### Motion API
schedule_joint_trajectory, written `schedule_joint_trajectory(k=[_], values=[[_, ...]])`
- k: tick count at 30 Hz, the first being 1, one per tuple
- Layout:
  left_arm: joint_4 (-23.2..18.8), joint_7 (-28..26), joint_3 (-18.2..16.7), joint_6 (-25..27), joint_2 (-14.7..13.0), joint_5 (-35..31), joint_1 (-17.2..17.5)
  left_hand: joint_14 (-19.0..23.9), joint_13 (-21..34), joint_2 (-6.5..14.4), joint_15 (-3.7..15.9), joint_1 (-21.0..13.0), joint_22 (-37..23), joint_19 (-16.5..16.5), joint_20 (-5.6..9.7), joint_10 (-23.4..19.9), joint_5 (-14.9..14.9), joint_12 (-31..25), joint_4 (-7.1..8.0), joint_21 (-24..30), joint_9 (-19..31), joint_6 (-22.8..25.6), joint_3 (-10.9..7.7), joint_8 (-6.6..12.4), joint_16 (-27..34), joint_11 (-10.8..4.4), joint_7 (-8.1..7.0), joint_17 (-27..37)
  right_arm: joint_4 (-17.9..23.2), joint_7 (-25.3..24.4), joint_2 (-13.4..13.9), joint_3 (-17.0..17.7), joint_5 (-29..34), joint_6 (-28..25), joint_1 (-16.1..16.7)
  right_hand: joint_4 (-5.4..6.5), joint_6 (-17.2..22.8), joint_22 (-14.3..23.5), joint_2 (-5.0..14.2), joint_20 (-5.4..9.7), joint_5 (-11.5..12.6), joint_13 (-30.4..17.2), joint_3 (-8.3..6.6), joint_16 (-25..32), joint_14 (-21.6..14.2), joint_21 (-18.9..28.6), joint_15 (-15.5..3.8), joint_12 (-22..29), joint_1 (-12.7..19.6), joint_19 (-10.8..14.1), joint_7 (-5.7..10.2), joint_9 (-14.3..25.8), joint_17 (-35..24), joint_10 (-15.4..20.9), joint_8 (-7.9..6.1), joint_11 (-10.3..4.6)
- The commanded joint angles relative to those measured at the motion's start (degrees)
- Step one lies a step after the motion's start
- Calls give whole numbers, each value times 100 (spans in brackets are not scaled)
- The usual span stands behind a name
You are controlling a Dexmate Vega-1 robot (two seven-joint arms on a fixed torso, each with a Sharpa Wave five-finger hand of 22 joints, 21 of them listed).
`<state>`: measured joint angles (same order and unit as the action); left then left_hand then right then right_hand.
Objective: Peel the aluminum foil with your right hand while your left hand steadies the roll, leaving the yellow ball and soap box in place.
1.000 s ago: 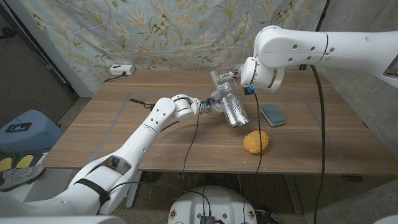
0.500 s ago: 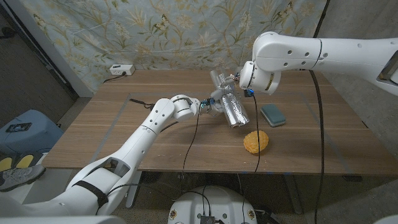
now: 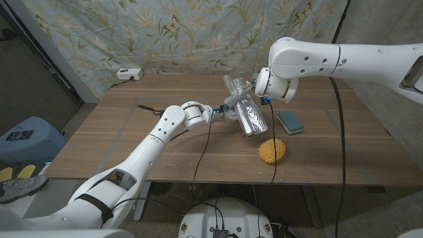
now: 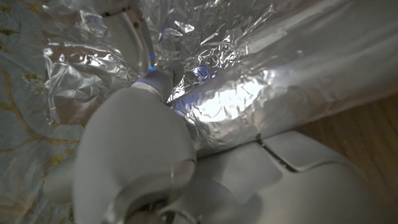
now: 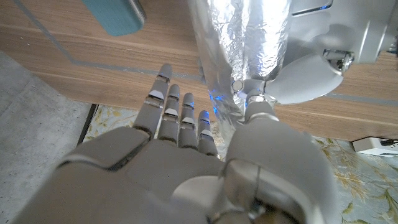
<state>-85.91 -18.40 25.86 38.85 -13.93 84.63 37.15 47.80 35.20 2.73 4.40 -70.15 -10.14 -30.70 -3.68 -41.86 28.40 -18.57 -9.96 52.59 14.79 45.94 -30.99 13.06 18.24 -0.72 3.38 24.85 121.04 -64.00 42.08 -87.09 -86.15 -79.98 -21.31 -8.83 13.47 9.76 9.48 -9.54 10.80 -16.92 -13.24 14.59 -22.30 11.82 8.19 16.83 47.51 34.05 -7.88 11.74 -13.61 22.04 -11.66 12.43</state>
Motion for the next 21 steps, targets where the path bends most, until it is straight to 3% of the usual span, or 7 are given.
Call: schedule_joint_trajectory(k=[1,5,10,16,21], values=[[-12,27,55,27,-18,90,0,3,16,-21,4,-47,-16,-12,33,-41,37,-4,-1,47,29,39,-35,-7,22,-16,-30,29,-42,0,-18,-280,-2,0,-196,-24,369,46,84,245,-15,-301,-228,209,-421,91,-304,400,382,323,-410,91,-222,230,-95,-134],[-3,80,70,23,-30,94,2,4,22,-14,1,-56,-16,-8,29,-50,48,-9,4,50,39,52,-43,-3,19,-32,-24,30,-38,0,-43,-444,6,0,-326,23,730,77,96,503,-41,-690,-361,523,-817,186,-614,905,657,620,-356,203,-614,447,-170,-274],[46,178,90,39,-50,93,-15,7,29,-14,-4,-62,-16,-1,30,-50,59,-10,9,53,49,56,-43,-2,20,-27,-27,35,68,0,-29,-672,-11,0,-549,79,1175,96,92,695,-57,-1011,-396,862,-1235,346,-858,1385,781,1038,-212,302,-1001,750,-280,-442],[157,398,116,92,-67,90,-59,7,40,11,-10,-60,-17,11,16,-37,71,-6,30,58,65,31,-44,-14,23,-3,-30,48,165,0,-15,-859,-97,0,-786,98,1821,96,24,1056,-59,-1055,-536,798,-1936,618,-1028,1751,792,1722,-55,374,-779,1339,-448,-647],[228,518,124,116,-76,66,-78,4,48,26,-24,-50,-17,7,22,-33,80,-5,45,66,68,17,-44,-26,21,10,-30,55,240,0,36,-943,-277,0,-989,88,2213,85,-25,1222,-65,-893,-643,694,-2374,801,-1098,1782,786,2186,27,348,-539,1674,-509,-761]])
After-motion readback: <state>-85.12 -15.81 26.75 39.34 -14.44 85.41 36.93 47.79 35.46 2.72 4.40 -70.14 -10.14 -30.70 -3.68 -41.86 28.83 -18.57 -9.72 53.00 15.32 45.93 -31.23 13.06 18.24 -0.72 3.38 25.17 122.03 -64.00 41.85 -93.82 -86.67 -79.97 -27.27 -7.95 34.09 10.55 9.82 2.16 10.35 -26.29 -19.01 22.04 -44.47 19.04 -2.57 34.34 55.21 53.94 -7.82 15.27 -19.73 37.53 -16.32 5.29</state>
